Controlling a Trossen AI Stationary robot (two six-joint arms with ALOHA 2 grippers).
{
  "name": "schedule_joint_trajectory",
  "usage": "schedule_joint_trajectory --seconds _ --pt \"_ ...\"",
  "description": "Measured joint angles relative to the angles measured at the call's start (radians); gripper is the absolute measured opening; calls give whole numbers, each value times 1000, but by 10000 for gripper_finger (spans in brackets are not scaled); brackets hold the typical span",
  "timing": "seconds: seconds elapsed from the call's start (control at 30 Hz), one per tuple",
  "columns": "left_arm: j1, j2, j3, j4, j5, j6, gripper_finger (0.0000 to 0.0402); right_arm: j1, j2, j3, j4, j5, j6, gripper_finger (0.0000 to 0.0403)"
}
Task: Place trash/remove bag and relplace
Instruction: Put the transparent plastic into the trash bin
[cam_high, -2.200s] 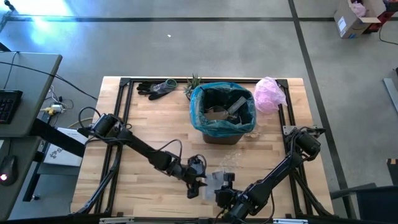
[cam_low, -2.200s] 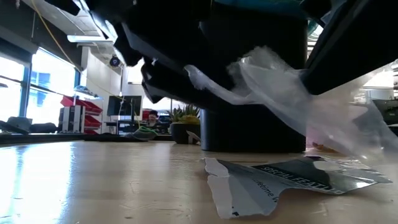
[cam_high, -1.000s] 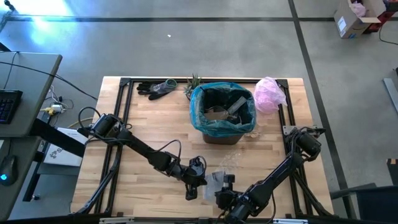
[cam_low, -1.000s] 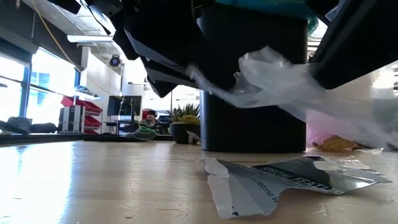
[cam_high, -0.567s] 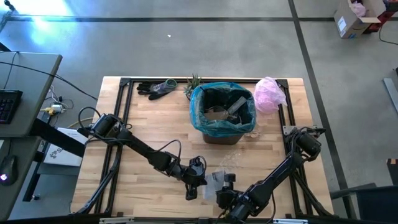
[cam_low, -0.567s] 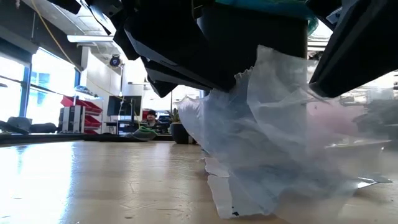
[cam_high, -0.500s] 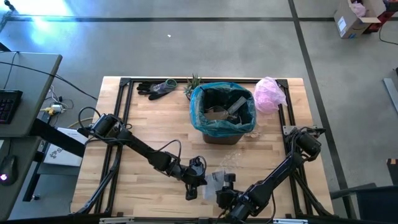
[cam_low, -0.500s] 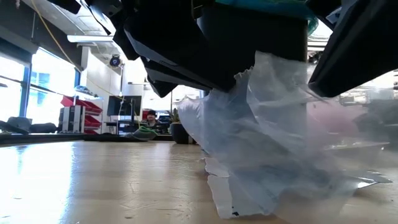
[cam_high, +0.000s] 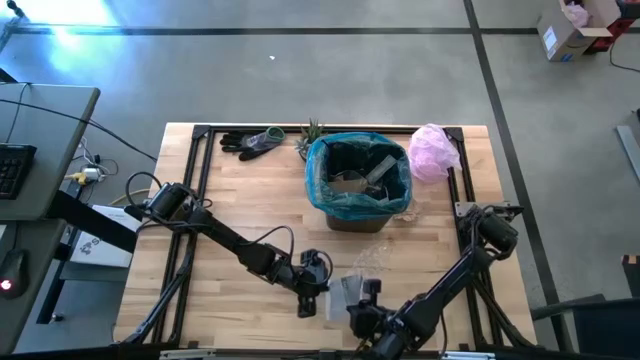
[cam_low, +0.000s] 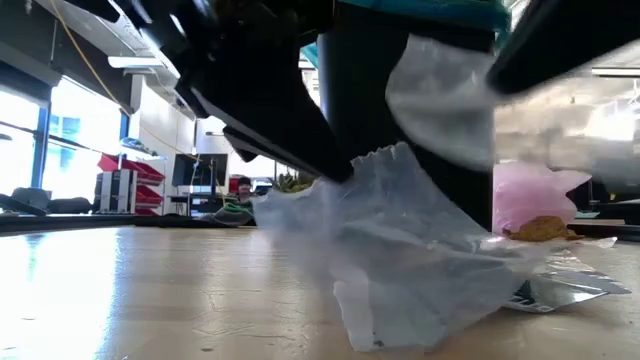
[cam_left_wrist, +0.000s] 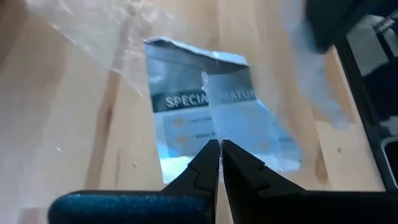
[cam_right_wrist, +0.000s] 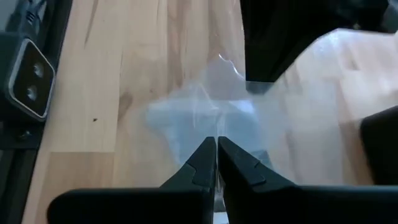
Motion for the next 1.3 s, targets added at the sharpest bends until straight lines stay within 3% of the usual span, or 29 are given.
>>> schedule_joint_trajectory --seconds 0.57,0.87,1.17,1.3 --pt "-10 -10 0 31 -94 11 176 17 0 304 -371 184 -35 0" --pt "-94 -88 2 126 -117 35 184 1 0 528 -636 370 -70 0" --pt "-197 -109 2 263 -253 113 184 -108 0 786 -940 548 -96 0" --pt "-213 -109 2 266 -261 110 184 -192 -34 830 -885 593 -274 0"
